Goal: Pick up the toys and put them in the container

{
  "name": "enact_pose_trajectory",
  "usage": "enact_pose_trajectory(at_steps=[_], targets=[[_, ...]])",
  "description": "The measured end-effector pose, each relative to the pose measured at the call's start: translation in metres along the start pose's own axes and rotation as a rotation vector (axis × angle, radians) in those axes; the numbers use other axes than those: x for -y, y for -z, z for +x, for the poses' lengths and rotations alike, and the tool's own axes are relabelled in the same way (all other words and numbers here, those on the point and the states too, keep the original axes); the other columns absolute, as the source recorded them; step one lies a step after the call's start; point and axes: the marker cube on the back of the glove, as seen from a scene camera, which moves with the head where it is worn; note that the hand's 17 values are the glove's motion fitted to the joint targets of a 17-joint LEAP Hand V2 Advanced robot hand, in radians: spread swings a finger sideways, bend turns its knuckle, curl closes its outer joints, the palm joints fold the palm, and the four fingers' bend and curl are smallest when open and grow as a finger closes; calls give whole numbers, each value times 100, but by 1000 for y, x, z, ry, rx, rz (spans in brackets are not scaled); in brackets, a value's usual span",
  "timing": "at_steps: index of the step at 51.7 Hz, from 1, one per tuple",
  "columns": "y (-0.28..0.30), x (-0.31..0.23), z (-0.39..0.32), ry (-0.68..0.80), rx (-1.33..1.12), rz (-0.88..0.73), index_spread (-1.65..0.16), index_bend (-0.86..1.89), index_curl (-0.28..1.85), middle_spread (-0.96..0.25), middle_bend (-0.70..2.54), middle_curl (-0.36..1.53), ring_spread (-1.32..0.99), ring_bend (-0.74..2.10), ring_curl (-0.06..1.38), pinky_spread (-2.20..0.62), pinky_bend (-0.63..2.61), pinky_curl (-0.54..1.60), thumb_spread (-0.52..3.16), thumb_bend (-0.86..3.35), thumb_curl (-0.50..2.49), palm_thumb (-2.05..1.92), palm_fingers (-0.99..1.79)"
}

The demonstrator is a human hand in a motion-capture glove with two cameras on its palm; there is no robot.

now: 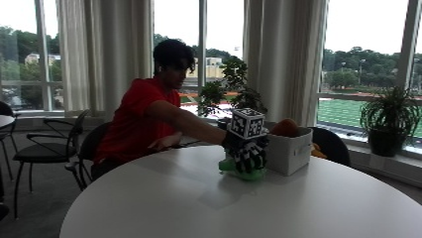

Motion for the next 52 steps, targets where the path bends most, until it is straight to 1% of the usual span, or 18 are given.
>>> enact_pose_trajectory(at_steps=[5,9,14,18,23,27,34,39,46,52], targets=[[13,-12,10,-18,23,9,-45,31,41,-38,49,47,-47,89,46,-36,115,30,86,15,63,68,81],[35,-28,16,-43,38,42,-47,38,46,-41,50,50,-50,87,47,-36,112,30,76,14,67,70,84],[75,-43,26,-21,11,109,-48,42,52,-43,50,53,-52,86,47,-37,110,31,67,12,71,71,84],[113,-60,20,19,-9,146,-48,45,56,-45,50,56,-54,85,48,-37,110,32,61,11,74,71,84],[151,-88,-12,60,-3,187,-49,46,60,-47,49,59,-55,85,49,-37,110,33,55,8,77,71,83],[175,-101,-34,99,0,225,-49,45,63,-48,49,61,-56,85,50,-37,111,34,53,7,79,70,82],[234,-142,-100,178,-23,329,-50,39,67,-50,47,65,-56,85,51,-37,113,35,51,4,83,70,78],[266,-166,-134,221,-22,357,-51,35,69,-51,46,68,-55,85,52,-36,114,35,51,3,85,70,77],[287,-185,-170,265,-10,342,-53,30,73,-53,44,71,-55,87,53,-36,114,35,52,0,87,69,78],[289,-188,-185,288,-6,347,-54,25,75,-54,42,74,-55,87,54,-36,115,36,53,-1,89,69,77]])
